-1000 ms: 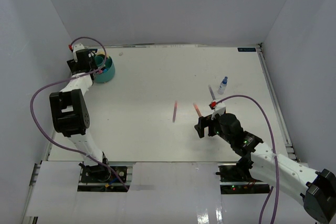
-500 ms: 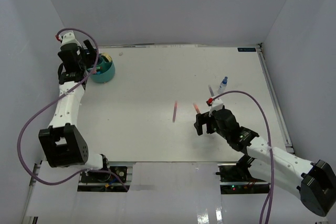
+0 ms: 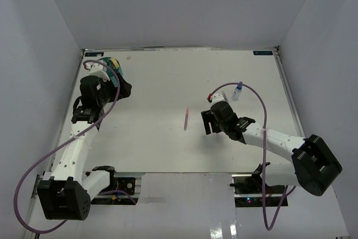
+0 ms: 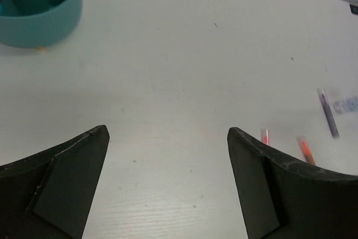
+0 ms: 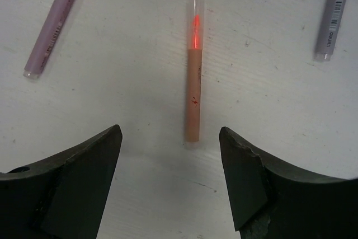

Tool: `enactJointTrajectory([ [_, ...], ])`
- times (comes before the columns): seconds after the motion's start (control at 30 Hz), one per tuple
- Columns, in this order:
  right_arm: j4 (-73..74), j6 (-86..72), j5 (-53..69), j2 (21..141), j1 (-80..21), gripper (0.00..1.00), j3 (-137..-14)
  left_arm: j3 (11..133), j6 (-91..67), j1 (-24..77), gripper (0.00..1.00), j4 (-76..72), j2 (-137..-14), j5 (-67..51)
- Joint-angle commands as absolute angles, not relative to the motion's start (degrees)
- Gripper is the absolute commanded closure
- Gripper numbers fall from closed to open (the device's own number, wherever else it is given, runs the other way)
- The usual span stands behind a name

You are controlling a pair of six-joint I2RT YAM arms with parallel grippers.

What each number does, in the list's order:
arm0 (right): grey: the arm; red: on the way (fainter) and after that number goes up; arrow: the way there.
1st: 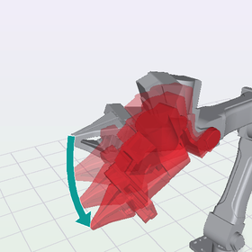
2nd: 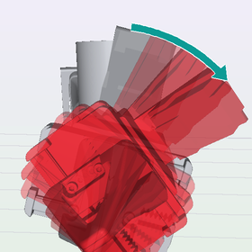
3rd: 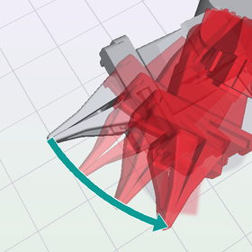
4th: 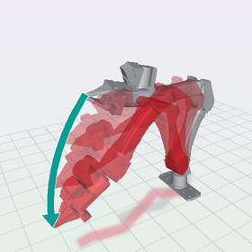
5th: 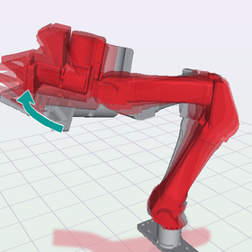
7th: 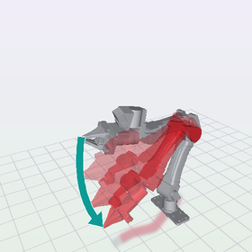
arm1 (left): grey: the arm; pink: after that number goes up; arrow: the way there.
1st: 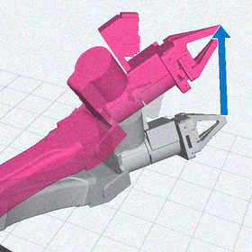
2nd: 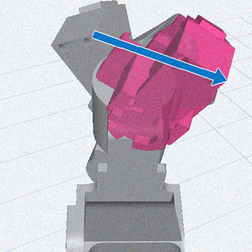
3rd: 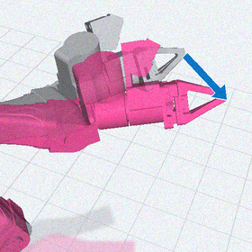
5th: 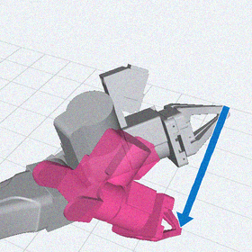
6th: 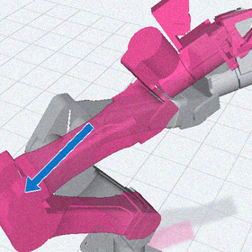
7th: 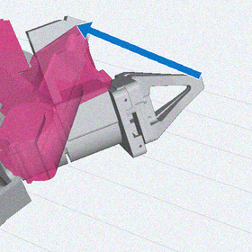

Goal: Sort the stationery into containers
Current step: Pick up the pen from the center of the board.

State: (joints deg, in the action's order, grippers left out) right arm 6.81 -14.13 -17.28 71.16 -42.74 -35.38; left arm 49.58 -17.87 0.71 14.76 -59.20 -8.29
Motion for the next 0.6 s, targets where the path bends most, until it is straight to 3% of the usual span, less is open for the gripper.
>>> enactJointTrajectory([
  [0.0, 8.1, -13.4, -17.5, 75.3, -42.2, 0.24, -38.9, 47.0, -18.1, 3.7, 0.02, 14.4, -56.6, -12.3],
  [0.3, 8.1, -14.2, -17.4, 83.8, -42.0, 0.35, -40.3, 41.8, -18.5, 5.3, 0.02, 13.2, -56.2, -15.6],
  [0.57, 8.9, -13.4, -17.3, 87.1, -41.9, 0.64, -41.0, 41.7, -21.9, 6.4, 0.02, 13.1, -56.9, -20.4],
])
